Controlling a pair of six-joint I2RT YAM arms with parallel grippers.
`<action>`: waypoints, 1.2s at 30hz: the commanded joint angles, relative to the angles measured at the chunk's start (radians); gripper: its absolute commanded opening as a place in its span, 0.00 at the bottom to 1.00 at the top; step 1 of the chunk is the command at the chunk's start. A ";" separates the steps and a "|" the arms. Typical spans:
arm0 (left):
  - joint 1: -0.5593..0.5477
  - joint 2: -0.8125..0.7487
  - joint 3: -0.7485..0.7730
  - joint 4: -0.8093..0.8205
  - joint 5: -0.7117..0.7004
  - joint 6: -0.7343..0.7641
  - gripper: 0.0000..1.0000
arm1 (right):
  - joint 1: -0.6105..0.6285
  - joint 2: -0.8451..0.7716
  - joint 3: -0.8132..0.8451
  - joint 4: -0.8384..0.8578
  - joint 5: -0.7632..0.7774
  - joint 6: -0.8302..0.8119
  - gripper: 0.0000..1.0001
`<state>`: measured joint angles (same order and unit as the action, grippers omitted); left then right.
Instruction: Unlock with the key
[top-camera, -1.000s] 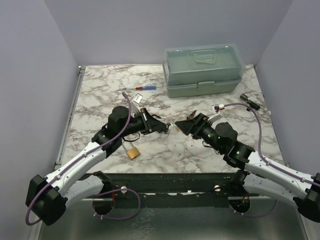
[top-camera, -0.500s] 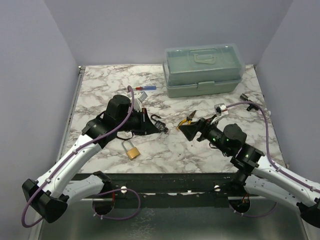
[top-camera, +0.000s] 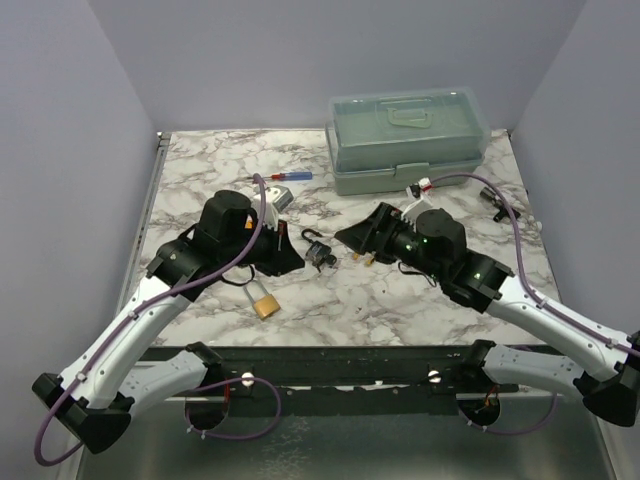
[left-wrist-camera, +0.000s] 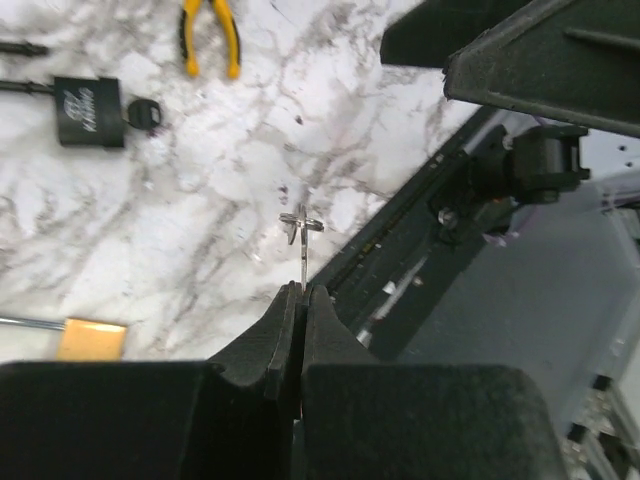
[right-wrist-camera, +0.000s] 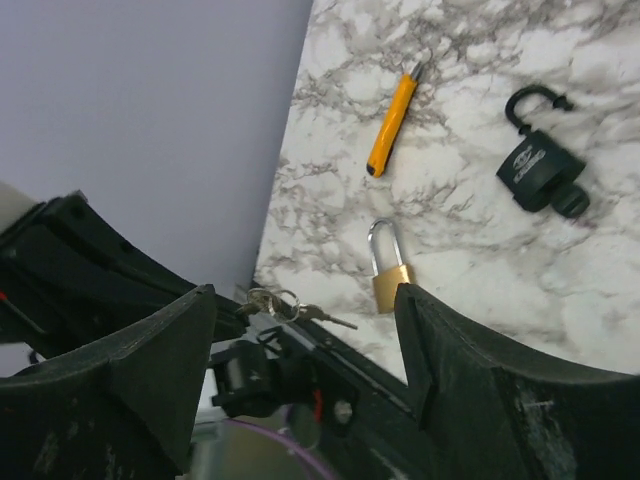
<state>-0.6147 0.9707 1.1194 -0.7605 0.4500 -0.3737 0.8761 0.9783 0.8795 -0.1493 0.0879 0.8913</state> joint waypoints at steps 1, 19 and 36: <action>0.004 -0.062 -0.045 0.079 -0.172 0.159 0.00 | 0.004 0.074 0.055 -0.184 -0.061 0.378 0.76; 0.001 -0.200 -0.273 0.303 -0.103 0.665 0.00 | 0.005 0.324 0.059 0.083 -0.424 0.740 0.67; -0.002 -0.261 -0.340 0.287 0.028 0.956 0.00 | 0.006 0.404 0.094 0.138 -0.429 0.814 0.58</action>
<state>-0.6147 0.7040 0.7944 -0.4881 0.4488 0.5018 0.8761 1.3525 0.9348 -0.0441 -0.2886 1.6775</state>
